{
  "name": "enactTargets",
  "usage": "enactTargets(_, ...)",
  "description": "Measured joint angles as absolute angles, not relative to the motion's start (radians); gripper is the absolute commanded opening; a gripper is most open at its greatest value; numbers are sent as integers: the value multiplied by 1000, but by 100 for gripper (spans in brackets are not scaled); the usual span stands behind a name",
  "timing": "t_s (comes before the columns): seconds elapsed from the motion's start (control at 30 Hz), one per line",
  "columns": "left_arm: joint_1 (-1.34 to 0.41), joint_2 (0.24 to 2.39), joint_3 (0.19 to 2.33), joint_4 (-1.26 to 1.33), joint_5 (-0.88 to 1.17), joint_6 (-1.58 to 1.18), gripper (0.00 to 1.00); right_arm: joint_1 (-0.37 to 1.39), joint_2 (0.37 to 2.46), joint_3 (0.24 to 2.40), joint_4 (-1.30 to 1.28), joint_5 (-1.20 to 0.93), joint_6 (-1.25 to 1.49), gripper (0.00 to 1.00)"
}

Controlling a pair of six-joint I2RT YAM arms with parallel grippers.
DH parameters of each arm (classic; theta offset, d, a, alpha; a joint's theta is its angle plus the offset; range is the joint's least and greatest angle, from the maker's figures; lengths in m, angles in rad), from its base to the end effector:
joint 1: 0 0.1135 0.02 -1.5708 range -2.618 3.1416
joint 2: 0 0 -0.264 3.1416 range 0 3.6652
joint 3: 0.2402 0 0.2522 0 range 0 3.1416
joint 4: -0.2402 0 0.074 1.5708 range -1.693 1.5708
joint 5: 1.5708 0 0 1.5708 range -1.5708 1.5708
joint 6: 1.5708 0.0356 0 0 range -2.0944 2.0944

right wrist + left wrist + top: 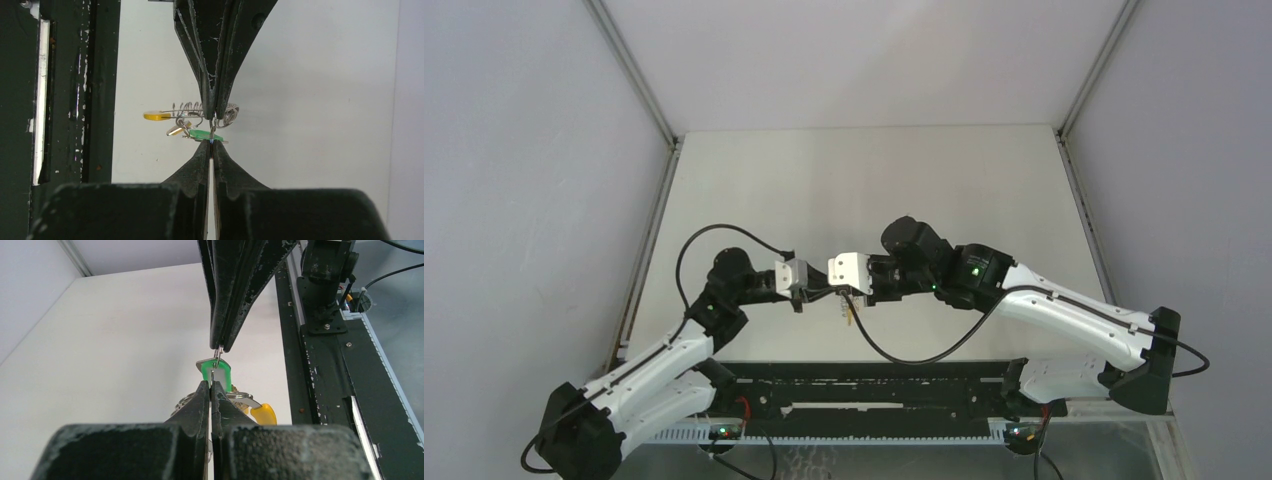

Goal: Put the keys on the keyring

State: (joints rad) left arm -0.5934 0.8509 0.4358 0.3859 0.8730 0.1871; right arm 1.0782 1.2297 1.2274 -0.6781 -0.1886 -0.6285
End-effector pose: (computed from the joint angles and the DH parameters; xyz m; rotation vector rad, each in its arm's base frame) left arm 0.1432 -0.1295 0.2653 1.2264 1.1543 -1.0016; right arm 0.1178 0.2336 0.3532 -1.7810 1.4178 0.4516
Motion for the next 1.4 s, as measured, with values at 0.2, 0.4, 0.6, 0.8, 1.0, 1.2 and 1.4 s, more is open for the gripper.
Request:
enactTargets(0.2,-595,839,436,386,851,188,0,1080,1230,1239,-689,-189,-613,0)
enactTargets(0.4,-598,828,436,385,836,197,0,1070,1235,1240,-702,-184,-591,0)
enactTargets(0.6,-598,804,436,359,771,225,0,991,1269,1241,-746,-177,-485,0)
enactTargets(0.8,-598,770,429,357,670,240,0,891,1353,1234,-824,-153,-313,0)
enactTargets(1.0,-598,720,384,389,563,239,0,805,1387,1159,-895,-158,-172,0)
enactTargets(1.2,-598,689,361,412,490,239,0,775,1500,1132,-846,-140,-112,0)
enactTargets(1.4,-598,673,355,435,450,239,0,746,1644,1054,-659,-133,-86,0)
